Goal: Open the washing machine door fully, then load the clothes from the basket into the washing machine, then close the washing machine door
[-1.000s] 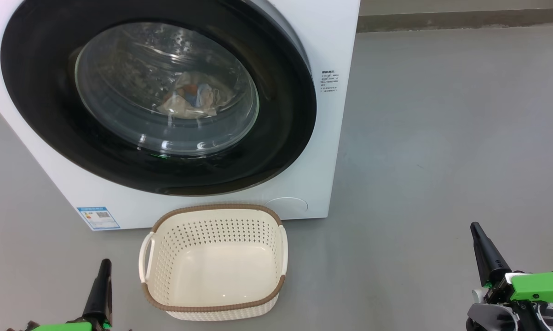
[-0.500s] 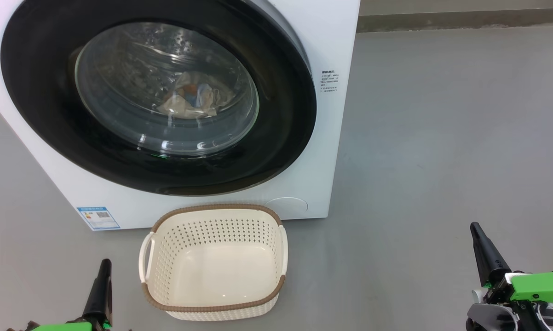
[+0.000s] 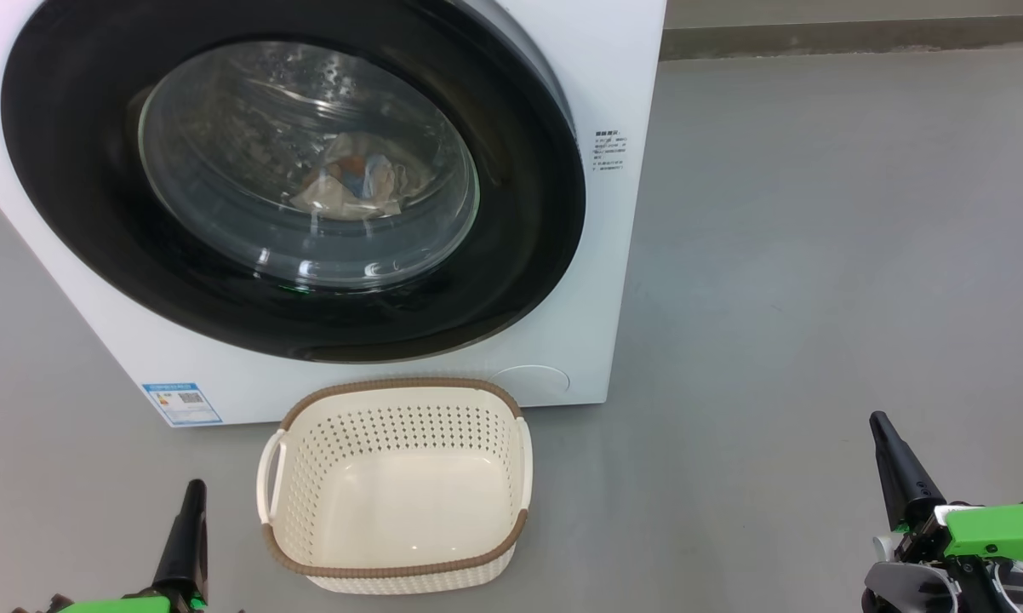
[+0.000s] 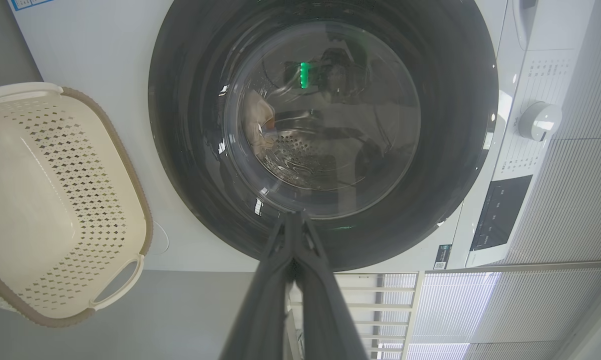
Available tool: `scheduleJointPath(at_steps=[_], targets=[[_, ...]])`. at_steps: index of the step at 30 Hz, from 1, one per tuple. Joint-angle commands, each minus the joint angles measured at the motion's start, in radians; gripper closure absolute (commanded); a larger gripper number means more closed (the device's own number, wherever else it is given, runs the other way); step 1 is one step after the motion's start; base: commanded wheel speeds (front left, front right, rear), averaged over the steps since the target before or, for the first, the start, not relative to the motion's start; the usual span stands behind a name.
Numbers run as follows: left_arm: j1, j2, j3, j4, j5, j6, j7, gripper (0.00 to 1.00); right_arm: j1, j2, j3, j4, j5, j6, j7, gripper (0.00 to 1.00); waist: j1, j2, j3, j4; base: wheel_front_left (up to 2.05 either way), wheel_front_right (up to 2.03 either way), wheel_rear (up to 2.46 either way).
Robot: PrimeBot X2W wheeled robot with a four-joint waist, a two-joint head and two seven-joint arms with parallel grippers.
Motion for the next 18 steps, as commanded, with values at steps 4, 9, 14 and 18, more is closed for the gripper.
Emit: scheduleJointPath(at_steps=[4, 9, 14, 18], targets=[[-0.043, 0.01, 0.027, -0.032, -0.008, 0.0, 0.006, 1.0, -0.044, -0.009, 0.019, -0.029, -0.007, 0.002, 0.005, 1.0, 0.0, 0.0, 0.0, 0.0, 0.0, 0.0, 0.0], [-0.043, 0.01, 0.027, -0.032, -0.008, 0.0, 0.006, 1.0, -0.044, -0.009, 0.018, -0.029, -0.008, 0.002, 0.005, 1.0, 0.0, 0.0, 0.0, 0.0, 0.0, 0.0, 0.0], [-0.043, 0.01, 0.027, -0.032, -0.008, 0.0, 0.006, 1.0, -0.044, -0.008, 0.018, -0.029, -0.008, 0.002, 0.006, 1.0, 0.0, 0.0, 0.0, 0.0, 0.0, 0.0, 0.0], [-0.043, 0.01, 0.027, -0.032, -0.008, 0.0, 0.006, 1.0, -0.044, -0.008, 0.018, -0.029, -0.008, 0.002, 0.006, 1.0, 0.0, 0.0, 0.0, 0.0, 0.0, 0.0, 0.0]])
